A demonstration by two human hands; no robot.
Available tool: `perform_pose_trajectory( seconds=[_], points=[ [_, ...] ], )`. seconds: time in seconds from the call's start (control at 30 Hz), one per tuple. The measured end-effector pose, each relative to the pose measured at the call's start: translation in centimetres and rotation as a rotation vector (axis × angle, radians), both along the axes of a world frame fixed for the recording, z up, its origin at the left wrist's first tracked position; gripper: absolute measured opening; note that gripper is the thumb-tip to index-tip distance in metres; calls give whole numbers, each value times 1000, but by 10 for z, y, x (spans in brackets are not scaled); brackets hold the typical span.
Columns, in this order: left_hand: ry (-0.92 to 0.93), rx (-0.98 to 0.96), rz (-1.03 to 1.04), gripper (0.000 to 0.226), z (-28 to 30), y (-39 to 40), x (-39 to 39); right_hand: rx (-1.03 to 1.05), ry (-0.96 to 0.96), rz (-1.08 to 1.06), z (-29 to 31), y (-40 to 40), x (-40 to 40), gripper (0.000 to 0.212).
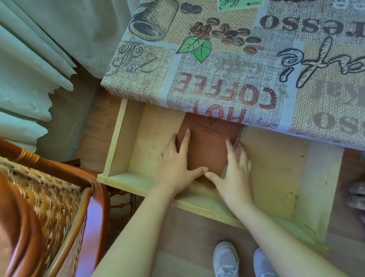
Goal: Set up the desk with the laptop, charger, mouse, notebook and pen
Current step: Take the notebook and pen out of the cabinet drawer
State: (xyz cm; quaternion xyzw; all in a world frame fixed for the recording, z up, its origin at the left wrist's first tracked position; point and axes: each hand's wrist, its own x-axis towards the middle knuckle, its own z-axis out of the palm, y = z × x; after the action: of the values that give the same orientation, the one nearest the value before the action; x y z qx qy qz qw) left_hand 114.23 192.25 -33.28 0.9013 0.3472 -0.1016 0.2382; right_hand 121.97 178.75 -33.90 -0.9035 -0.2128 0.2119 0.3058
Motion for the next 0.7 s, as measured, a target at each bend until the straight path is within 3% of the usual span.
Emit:
perform_pose_trajectory(
  seconds=[0.17,0.4,0.7],
  points=[
    [-175,-105,135,113,2,1,0,169,105,-105,-3,4,-1,88],
    [-278,-190,305,95,1,6,-7,229,216,-303,-5,7,14,80],
    [-302,-331,296,93,4,5,-6,212,440,-408,1,8,32,64]
  ],
)
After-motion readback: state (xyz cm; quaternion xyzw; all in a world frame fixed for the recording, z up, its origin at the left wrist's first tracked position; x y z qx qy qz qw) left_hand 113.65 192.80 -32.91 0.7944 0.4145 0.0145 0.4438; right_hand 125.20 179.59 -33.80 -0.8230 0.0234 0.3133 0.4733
